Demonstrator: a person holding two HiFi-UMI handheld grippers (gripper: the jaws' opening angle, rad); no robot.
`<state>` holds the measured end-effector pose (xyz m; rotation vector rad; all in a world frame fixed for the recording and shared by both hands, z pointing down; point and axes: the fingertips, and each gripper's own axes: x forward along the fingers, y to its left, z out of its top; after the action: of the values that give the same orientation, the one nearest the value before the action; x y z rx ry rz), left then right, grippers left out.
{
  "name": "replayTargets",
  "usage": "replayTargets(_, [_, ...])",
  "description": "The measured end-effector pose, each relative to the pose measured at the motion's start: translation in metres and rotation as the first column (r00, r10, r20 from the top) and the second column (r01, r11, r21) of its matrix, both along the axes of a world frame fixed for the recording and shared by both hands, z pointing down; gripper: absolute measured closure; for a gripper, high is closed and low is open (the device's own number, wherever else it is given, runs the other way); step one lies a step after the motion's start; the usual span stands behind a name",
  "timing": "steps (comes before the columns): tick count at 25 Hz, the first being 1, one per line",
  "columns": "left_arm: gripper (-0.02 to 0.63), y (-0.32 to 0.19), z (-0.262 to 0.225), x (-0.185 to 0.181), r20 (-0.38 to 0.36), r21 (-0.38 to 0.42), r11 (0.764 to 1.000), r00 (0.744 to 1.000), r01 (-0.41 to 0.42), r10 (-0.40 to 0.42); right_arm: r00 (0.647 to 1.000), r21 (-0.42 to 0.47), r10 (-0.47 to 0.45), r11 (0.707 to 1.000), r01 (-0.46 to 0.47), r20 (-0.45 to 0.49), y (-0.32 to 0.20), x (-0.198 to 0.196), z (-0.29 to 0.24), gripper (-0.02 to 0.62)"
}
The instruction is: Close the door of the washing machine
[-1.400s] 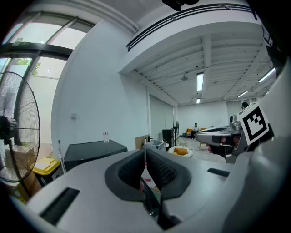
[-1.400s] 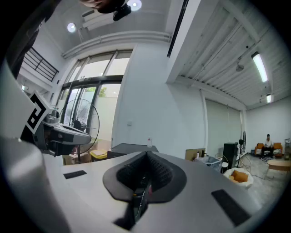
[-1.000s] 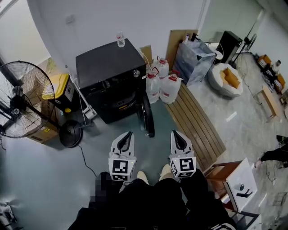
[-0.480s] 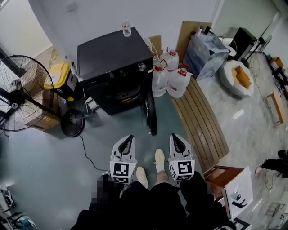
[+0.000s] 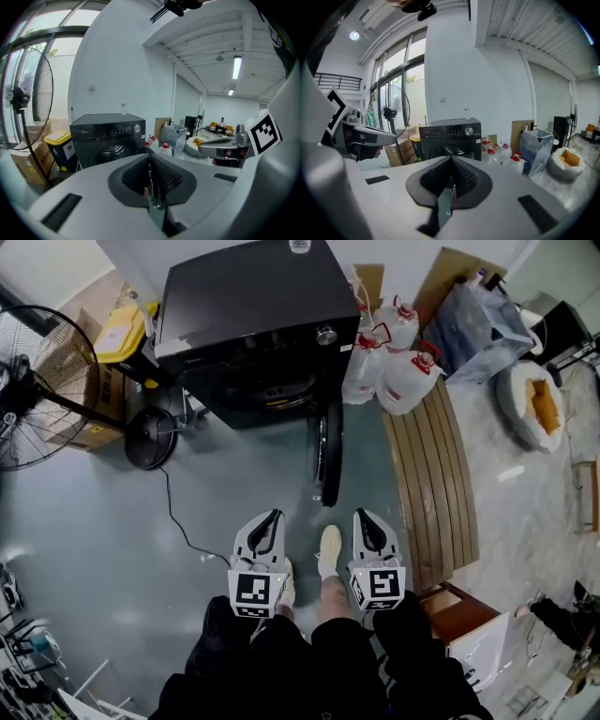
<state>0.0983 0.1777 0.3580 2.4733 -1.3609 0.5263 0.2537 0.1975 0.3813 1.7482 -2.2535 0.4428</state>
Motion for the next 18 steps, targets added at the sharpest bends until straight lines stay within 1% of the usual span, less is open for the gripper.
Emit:
replayTargets(4, [0.572, -0.017, 0.046, 0.0, -0.004, -0.043, 0.998, 0.999, 0.054, -0.054, 0.998, -0.05, -0.057, 0.997, 0.057, -0.003, -0.019, -0.003, 0.051, 0.578])
replayTargets(7, [0.572, -0.027, 0.079, -0.001, 0.013, -0.06, 0.995, 0.997, 0.075, -0.074, 0.997, -0.081, -0.077, 0.994, 0.077, 0.002, -0.031, -0.003, 0.085, 0.578])
replayTargets(9, [0.572, -0.033, 0.099, -0.005, 0.006, -0.067, 0.993, 0.995, 0.098, -0.098, 0.996, -0.108, -0.086, 0.99, 0.086, 0.004, -0.037, -0.004, 0.108, 0.578])
replayTargets(11, [0.572, -0.039, 0.119, -0.009, 0.005, -0.093, 0.988, 0.993, 0.121, -0.121, 0.996, -0.136, -0.09, 0.986, 0.091, 0.012, -0.042, -0.006, 0.131, 0.578])
replayTargets(14, [0.572, -0.042, 0.149, -0.012, 0.02, -0.142, 0.981, 0.991, 0.134, -0.132, 0.996, -0.175, -0.08, 0.981, 0.085, 0.036, -0.047, -0.006, 0.163, 0.578])
replayTargets(18, [0.572, -0.047, 0.181, -0.011, 0.025, -0.17, 0.976, 0.991, 0.135, -0.133, 0.997, -0.226, -0.069, 0.971, 0.078, 0.046, -0.052, -0.006, 0.202, 0.578])
